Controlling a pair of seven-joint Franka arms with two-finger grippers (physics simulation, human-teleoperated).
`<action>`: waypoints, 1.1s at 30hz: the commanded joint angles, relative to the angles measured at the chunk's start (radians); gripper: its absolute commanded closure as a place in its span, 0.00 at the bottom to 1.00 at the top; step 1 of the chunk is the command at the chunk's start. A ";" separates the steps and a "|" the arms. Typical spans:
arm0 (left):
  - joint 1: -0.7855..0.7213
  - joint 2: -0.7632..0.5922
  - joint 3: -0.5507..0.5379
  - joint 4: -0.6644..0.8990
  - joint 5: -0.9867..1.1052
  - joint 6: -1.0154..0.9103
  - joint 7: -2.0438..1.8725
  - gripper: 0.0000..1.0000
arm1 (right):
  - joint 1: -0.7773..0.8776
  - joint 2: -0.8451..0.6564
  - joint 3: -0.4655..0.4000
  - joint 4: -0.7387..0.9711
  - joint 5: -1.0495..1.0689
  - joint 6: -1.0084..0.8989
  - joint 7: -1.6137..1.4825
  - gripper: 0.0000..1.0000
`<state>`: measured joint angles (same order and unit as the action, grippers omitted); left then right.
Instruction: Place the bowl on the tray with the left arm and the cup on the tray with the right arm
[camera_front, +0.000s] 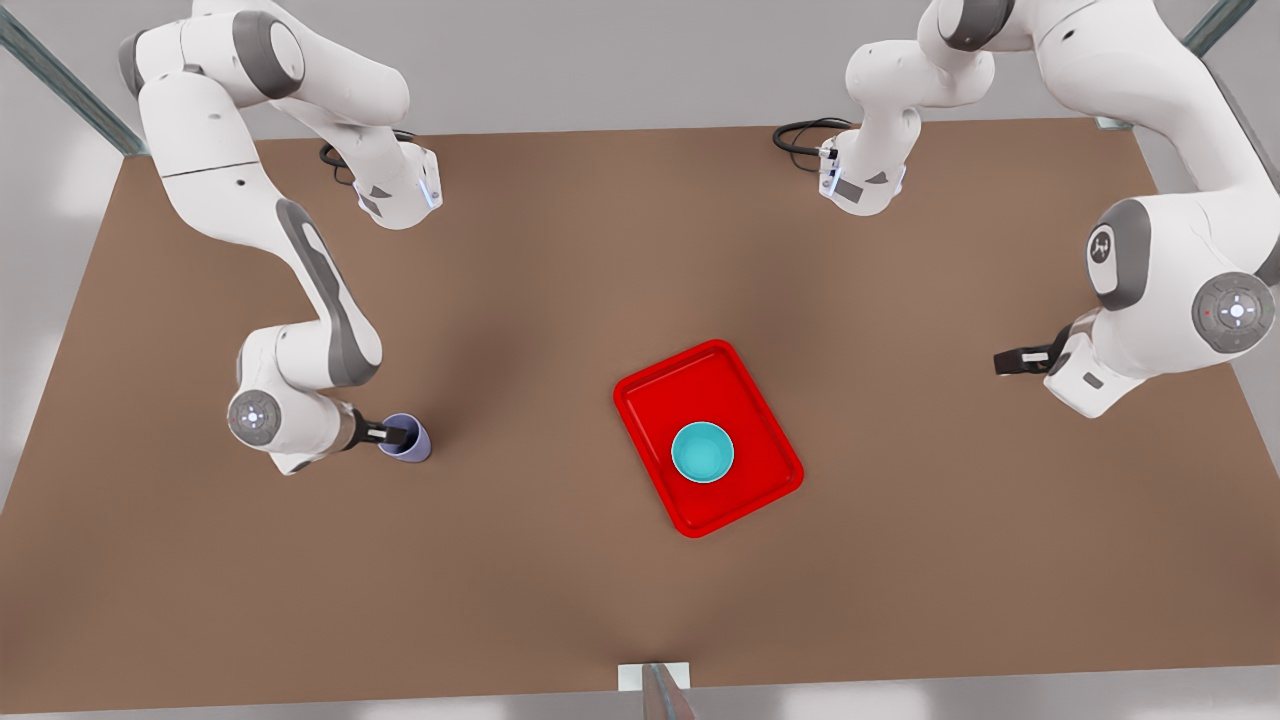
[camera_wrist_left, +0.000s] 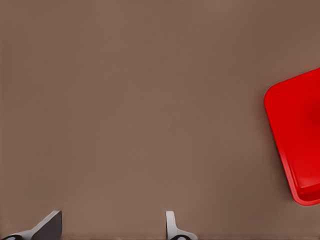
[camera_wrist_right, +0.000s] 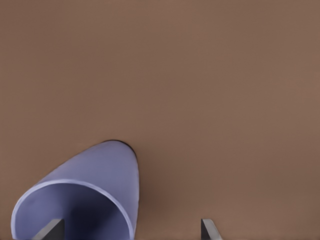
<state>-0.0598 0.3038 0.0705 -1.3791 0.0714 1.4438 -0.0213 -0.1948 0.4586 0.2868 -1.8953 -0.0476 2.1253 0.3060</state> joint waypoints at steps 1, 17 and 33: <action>0.000 0.000 0.000 0.000 0.001 0.000 0.000 0.00 | 0.000 0.002 0.000 -0.001 0.000 0.001 0.001 0.00; 0.000 0.000 0.000 -0.008 0.001 0.001 0.003 0.00 | -0.006 0.058 -0.002 0.002 -0.002 0.031 0.025 0.71; 0.000 0.000 0.000 -0.015 0.001 0.001 0.003 0.00 | 0.015 0.055 0.000 0.009 -0.003 0.019 0.081 0.79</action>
<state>-0.0598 0.3038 0.0705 -1.3944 0.0720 1.4450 -0.0184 -0.1790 0.5139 0.2866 -1.8854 -0.0416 2.1447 0.3802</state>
